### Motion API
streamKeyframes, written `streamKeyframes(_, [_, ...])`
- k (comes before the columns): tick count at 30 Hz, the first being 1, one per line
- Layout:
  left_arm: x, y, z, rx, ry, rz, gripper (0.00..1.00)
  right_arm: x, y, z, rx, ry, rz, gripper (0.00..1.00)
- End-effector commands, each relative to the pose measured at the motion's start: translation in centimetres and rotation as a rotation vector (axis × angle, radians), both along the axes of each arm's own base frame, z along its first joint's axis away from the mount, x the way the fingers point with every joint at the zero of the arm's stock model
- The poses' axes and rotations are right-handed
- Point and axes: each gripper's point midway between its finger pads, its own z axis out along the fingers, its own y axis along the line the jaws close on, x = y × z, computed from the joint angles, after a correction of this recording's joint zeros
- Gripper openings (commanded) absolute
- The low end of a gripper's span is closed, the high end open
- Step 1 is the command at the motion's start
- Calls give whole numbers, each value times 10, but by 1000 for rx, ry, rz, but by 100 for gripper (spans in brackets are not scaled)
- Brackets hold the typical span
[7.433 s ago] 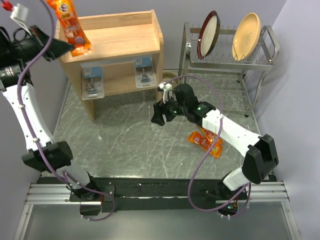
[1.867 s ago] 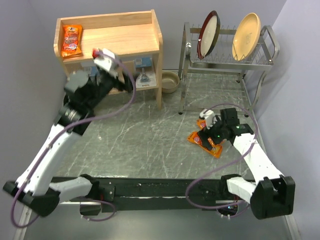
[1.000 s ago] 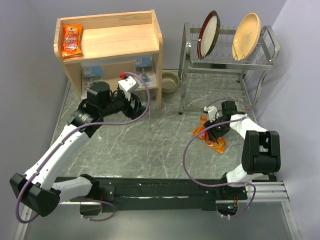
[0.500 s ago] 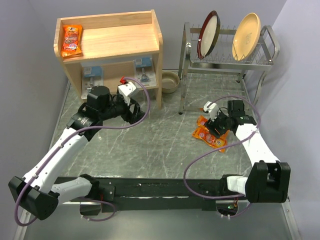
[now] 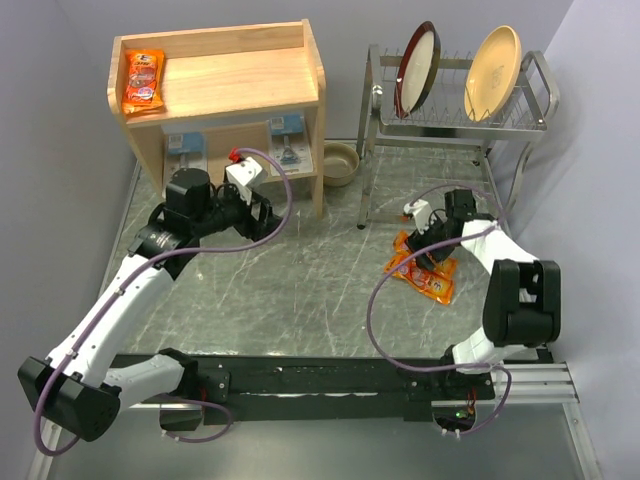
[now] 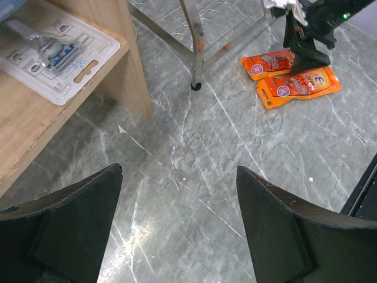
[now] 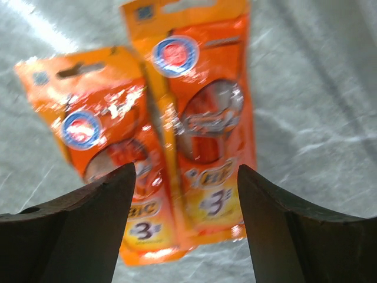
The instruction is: Place and organize the shaving razors onto the shelf
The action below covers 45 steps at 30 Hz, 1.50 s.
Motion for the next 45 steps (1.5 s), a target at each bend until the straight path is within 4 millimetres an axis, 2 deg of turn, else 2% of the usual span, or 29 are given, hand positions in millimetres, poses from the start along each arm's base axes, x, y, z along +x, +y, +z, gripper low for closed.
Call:
streamKeyframes(1, [5,0,13,-24,-30,0,83,35,-10,12,21,-50,-61,77])
streamKeyframes(6, [7,0,12,-24,-21,-1,83,31,-18,-13,-26,57,-2,73])
streamKeyframes(9, [8,-1,10,-17,-19,-4,83,17,-20,-26,-47,118,72,72])
streamKeyframes(11, [8,0,7,-9,-15,-3,83,6,-20,-30,-56,147,103,67])
streamKeyframes(15, [6,1,2,1,-6,-1,83,-1,-20,-29,-81,137,191,52])
streamKeyframes(17, [4,3,-1,6,-3,2,83,-4,-14,-19,-73,116,241,50])
streamKeyframes(20, [0,8,-6,31,-3,6,84,-9,10,2,-73,49,447,48])
streamKeyframes(22, [-2,12,-11,41,0,15,84,-16,37,12,-79,30,573,46])
streamKeyframes(24, [-2,17,-15,41,11,29,84,-21,57,14,-86,27,675,44])
streamKeyframes(25, [-4,19,-18,40,17,35,84,-25,81,15,-92,20,761,44])
streamKeyframes(27, [-3,24,-22,40,28,48,84,-29,107,16,-91,9,850,41])
streamKeyframes(28, [-5,26,-24,41,31,51,84,-32,132,17,-89,2,926,40])
streamKeyframes(31, [-6,35,-28,48,41,76,84,-32,170,18,-79,-5,1011,40])
streamKeyframes(32, [-6,38,-29,49,42,86,84,-40,189,18,-77,-3,1059,40])
streamKeyframes(33, [-6,43,-29,49,45,97,84,-41,198,19,-71,-4,1071,41])
streamKeyframes(35, [-9,44,-26,36,47,86,84,-36,220,37,-6,-25,1017,42])
streamKeyframes(36, [-13,41,-26,16,61,63,84,-29,233,52,63,-56,974,45])
streamKeyframes(37, [-14,39,-25,0,66,53,84,-26,235,63,105,-59,912,48])
streamKeyframes(39, [-19,30,-30,-65,126,33,84,-21,225,79,222,-10,726,51])
streamKeyframes(40, [-20,17,-24,-126,138,-20,84,-26,224,97,302,-17,683,52])
streamKeyframes(41, [-23,6,-23,-154,163,-52,84,-26,218,105,354,13,574,56])
streamKeyframes(42, [-24,-4,-23,-194,207,-62,84,-23,201,120,388,-18,499,58])
streamKeyframes(43, [-18,-18,-28,-202,218,-91,84,-26,194,129,433,-4,430,60])
streamKeyframes(44, [-26,-39,-29,-203,227,-151,84,-26,186,137,447,-18,382,66])
streamKeyframes(45, [-21,-53,-38,-197,257,-170,84,-25,170,150,454,-68,319,69])
